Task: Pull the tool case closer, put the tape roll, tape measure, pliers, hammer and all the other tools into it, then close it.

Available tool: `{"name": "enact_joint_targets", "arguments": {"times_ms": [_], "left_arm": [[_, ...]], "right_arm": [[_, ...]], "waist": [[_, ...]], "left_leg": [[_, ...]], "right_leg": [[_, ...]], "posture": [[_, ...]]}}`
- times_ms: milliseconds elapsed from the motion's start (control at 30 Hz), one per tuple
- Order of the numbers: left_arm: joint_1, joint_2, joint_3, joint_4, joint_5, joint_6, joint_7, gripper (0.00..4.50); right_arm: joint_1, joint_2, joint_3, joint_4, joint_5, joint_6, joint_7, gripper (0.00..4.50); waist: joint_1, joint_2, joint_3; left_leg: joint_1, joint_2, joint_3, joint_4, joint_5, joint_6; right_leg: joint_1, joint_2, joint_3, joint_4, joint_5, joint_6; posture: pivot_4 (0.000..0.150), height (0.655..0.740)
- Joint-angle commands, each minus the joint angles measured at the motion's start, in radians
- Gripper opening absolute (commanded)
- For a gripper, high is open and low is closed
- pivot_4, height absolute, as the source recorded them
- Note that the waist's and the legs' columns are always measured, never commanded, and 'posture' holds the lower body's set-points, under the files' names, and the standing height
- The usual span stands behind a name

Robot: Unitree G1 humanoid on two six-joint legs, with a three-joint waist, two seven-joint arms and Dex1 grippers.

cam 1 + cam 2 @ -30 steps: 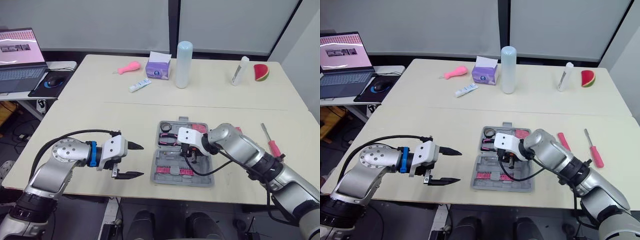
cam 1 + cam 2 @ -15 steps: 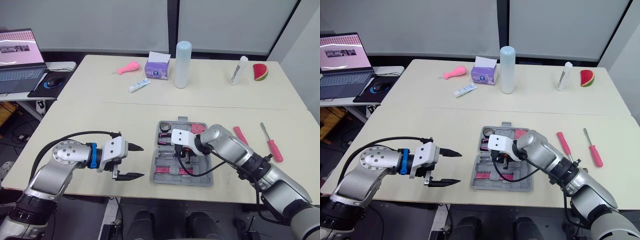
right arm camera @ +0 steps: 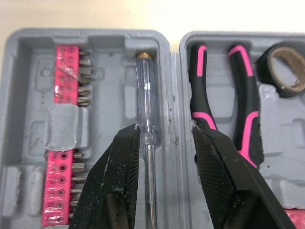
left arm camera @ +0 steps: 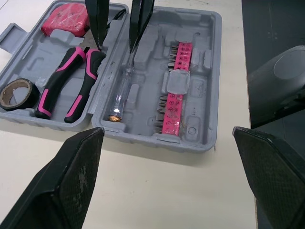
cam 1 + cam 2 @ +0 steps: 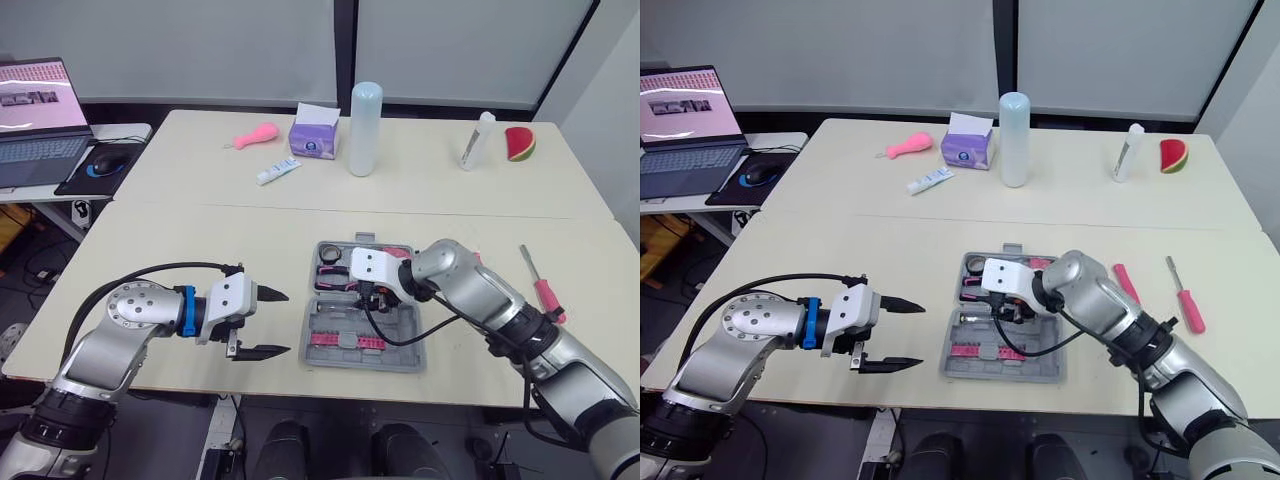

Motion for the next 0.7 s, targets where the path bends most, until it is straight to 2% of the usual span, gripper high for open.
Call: {"name": "enact_joint_targets", "arguments": {"times_ms": [33, 233, 700], "left_arm": [[-0.009, -0.003, 0.004, -0.027, -0.005, -0.008, 0.001, 4.50], [-0.018, -0.006, 0.002, -0.026, -0.005, -0.006, -0.002, 4.50], [-0.010, -0.008, 0.005, -0.037, -0.007, 0.001, 0.008, 4.50]], "right_arm": [[0.034, -0.026, -0.037, -0.063, 0.007, -0.046, 0.006, 1.15], [0.067, -0.003, -0.025, -0.038, -0.018, -0.096, -0.016, 0.03], [0.070, 0.062, 0.015, 0.150, -0.109, -0.194, -0.036, 0.01]], "waist": [[0.000, 0.000, 0.000], [-0.003, 0.000, 0.000], [-0.001, 0.000, 0.000]], "left_leg": [[0.000, 0.000, 0.000, 0.000, 0.000, 0.000], [0.000, 0.000, 0.000, 0.000, 0.000, 0.000], [0.000, 0.000, 0.000, 0.000, 0.000, 0.000]], "right_leg": [[0.000, 0.000, 0.000, 0.000, 0.000, 0.000], [0.000, 0.000, 0.000, 0.000, 0.000, 0.000], [0.000, 0.000, 0.000, 0.000, 0.000, 0.000]], "posture": [[0.150, 0.6921], [0.150, 0.6921], [0.150, 0.6921]]}}
